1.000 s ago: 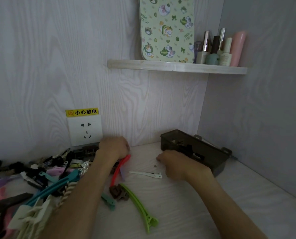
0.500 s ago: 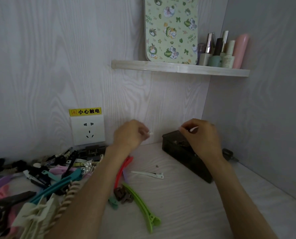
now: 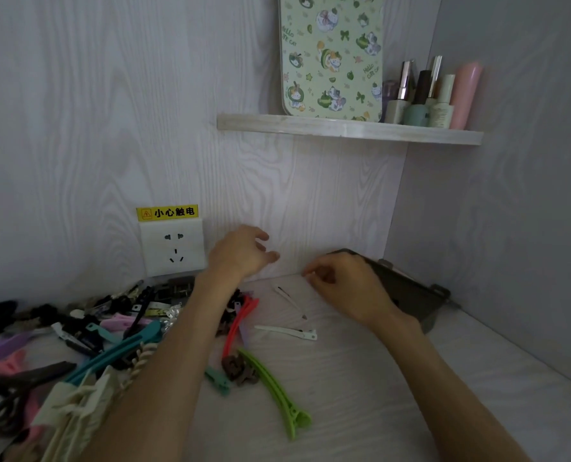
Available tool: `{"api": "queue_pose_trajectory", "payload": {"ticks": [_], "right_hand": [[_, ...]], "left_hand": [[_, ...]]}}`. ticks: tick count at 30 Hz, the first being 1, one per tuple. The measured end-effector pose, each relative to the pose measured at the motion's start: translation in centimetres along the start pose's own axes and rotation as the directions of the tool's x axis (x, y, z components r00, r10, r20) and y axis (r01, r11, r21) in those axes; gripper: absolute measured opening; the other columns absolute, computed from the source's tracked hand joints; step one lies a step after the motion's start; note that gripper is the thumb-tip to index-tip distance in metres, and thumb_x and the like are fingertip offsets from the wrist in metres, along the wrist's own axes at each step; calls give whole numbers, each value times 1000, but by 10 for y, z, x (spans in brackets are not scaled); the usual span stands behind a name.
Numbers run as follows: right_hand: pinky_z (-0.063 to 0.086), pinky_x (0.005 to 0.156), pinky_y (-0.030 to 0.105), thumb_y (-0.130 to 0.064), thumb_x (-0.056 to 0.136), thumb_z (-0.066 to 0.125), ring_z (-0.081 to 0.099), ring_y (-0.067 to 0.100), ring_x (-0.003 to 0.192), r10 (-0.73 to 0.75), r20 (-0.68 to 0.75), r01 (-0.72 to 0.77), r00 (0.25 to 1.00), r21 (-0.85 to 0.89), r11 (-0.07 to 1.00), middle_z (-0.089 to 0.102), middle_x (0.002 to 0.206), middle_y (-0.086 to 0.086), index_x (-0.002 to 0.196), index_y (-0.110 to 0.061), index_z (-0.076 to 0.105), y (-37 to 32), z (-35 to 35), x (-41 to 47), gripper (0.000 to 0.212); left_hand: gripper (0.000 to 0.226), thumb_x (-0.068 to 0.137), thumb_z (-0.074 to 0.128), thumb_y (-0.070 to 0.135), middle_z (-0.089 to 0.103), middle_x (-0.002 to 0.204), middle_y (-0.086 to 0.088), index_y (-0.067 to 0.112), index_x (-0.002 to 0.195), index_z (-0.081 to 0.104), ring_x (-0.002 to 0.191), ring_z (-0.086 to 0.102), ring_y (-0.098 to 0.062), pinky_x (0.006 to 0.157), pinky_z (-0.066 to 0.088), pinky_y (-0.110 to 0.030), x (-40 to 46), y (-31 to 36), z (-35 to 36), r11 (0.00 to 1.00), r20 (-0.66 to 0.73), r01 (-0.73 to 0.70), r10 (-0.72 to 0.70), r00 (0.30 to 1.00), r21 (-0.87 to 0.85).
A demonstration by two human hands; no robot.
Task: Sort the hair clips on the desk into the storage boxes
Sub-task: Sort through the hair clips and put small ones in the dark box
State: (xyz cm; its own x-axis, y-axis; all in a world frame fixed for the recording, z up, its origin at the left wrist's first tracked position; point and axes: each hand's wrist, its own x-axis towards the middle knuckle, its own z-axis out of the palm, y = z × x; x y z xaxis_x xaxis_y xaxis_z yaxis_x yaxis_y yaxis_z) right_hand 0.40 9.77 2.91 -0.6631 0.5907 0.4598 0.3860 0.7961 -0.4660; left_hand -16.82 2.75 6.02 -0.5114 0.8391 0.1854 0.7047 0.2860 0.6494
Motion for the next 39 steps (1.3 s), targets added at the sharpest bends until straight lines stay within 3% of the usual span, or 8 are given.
{"api": "queue_pose_trajectory", "payload": {"ticks": [7, 10, 14, 18, 26, 30, 36, 39], "right_hand": [[51, 74, 21, -23, 77, 74, 59, 4, 75, -165, 414, 1, 895, 368, 930, 72, 91, 0, 95, -15, 73, -58, 18, -18, 19], [42, 74, 8, -30, 74, 76, 52, -5, 80, -231, 558, 119, 797, 229, 966, 60, 100, -16, 108, -27, 65, -77, 28, -32, 37], [40, 78, 16, -28, 84, 64, 51, 1, 95, -239, 478, 261, 845, 21, 965, 61, 114, -9, 116, -29, 62, -73, 37, -41, 32], [31, 71, 18, -36, 84, 62, 44, -2, 87, -153, 368, 204, 917, -105, 973, 61, 114, -6, 113, -29, 62, -55, 39, -34, 30], [40, 60, 13, -36, 74, 74, 52, 0, 61, 10, 265, -49, 964, 143, 989, 65, 81, -4, 93, -22, 71, -37, 42, -25, 23], [51, 67, 21, -22, 70, 79, 59, 8, 64, 87, 186, -161, 979, 430, 888, 68, 78, 6, 88, -16, 73, -37, 39, -24, 20], [49, 66, 14, -5, 66, 80, 57, -2, 57, 45, 209, -147, 977, 502, 852, 65, 78, 0, 92, -17, 71, -37, 38, -21, 30], [50, 61, 15, -10, 71, 78, 60, 6, 63, 152, 50, -156, 987, 510, 846, 65, 81, 0, 93, -13, 70, -32, 38, -17, 24]], "left_hand": [[22, 79, 70, 18, 71, 102, -2, 20, 100, 72, 92, 65, -16, 86, 53, -29, -51, -3, -44, 965, 348, -105, 15, 937, 241], [19, 85, 60, 21, 69, 104, 8, 33, 97, 71, 95, 64, -14, 86, 52, -33, -80, -22, -40, 914, 265, -237, 152, 952, 330], [30, 86, 52, 16, 68, 111, 10, 36, 100, 69, 105, 62, -15, 90, 50, -34, -102, -62, -32, 923, -41, -138, 164, 986, 359], [34, 83, 57, 10, 68, 115, 4, 28, 110, 67, 108, 61, -18, 91, 50, -34, -105, -70, -37, 939, -194, -51, 123, 973, 341], [46, 84, 52, 57, 55, 125, 10, 40, 127, 48, 115, 49, -15, 92, 35, -31, -94, -60, -27, 793, 64, -230, 235, 970, 564], [43, 77, 64, 52, 62, 120, 8, 39, 117, 58, 109, 57, -16, 87, 44, -30, -79, -55, -17, 853, 128, -190, 145, 981, 486], [48, 64, 84, 31, 65, 113, 3, 24, 108, 67, 101, 60, -13, 82, 45, -23, -53, -43, -28, 936, 311, -72, -42, 950, 346], [47, 62, 85, 28, 65, 114, -1, 20, 106, 70, 102, 60, -17, 84, 47, -25, -36, -36, -31, 955, 336, -18, -86, 938, 295]]}}
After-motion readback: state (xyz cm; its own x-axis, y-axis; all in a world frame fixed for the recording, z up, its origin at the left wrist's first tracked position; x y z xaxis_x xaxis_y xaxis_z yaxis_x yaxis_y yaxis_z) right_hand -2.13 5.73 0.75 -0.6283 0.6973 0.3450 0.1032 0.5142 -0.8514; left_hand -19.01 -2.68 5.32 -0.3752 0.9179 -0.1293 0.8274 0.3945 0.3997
